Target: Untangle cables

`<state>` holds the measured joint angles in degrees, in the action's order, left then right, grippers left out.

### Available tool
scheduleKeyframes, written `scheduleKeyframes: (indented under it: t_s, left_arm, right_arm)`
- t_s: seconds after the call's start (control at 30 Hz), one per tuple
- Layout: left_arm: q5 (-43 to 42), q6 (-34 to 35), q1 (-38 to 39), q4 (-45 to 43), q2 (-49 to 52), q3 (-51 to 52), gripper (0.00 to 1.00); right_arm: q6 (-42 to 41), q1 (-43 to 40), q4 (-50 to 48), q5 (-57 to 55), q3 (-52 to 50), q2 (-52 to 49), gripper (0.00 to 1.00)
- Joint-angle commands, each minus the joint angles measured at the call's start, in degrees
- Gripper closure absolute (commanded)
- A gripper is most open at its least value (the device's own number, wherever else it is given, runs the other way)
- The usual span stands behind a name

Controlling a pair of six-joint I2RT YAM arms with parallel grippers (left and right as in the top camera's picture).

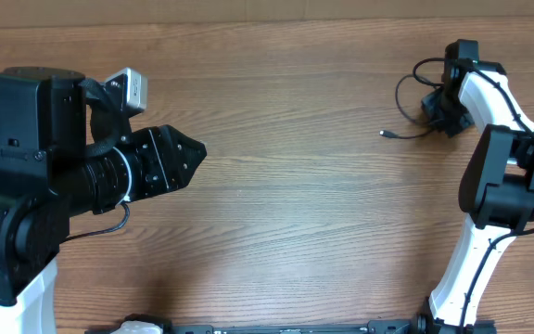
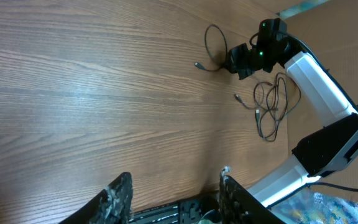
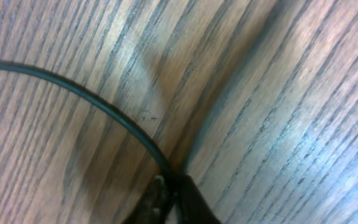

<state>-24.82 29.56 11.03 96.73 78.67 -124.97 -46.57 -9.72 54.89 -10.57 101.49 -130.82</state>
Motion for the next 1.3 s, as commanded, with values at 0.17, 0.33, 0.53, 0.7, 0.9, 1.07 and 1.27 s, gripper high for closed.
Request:
scheduleKeyframes:
  t_s: [0.17, 0.33, 0.53, 0.7, 0.9, 1.07, 1.27]
  left_arm:
    - [-0.1, -1.3, -0.1, 0.1, 0.1, 0.0, 0.57]
    - [-0.3, 0.8, -0.1, 0.1, 0.1, 0.0, 0.55]
    - [-1.7, 6.8, -0.1, 0.1, 0.1, 0.0, 0.53]
    - [-4.4, 8.9, -0.1, 0.1, 0.1, 0.0, 0.57]
    - [-4.8, 10.8, -0.1, 0.1, 0.1, 0.0, 0.57]
    - [-4.8, 10.6, -0.1, 0.1, 0.1, 0.0, 0.53]
    - [-4.8, 7.6, -0.1, 0.1, 0.1, 0.0, 0.52]
  right_arm:
    - [-0.3, -4.0, -1.3, -4.2, 0.9, -1.1, 0.96]
    - [2.2, -10.8, -3.7, -8.7, 0.9, -1.1, 0.96]
    - [8.6, -22.7, -8.6, -8.9, 0.9, -1.1, 0.96]
    - [12.3, -34.1, -11.4, -8.9, 0.9, -1.1, 0.96]
    - [16.6, -45.1, -12.8, 4.9, 0.9, -1.1, 0.96]
    - [24.4, -47.8, -16.0, 30.3, 0.9, -0.4, 0.82]
    - [30.0, -43.5, -16.3, 37.5, 0.9, 3.6, 0.41]
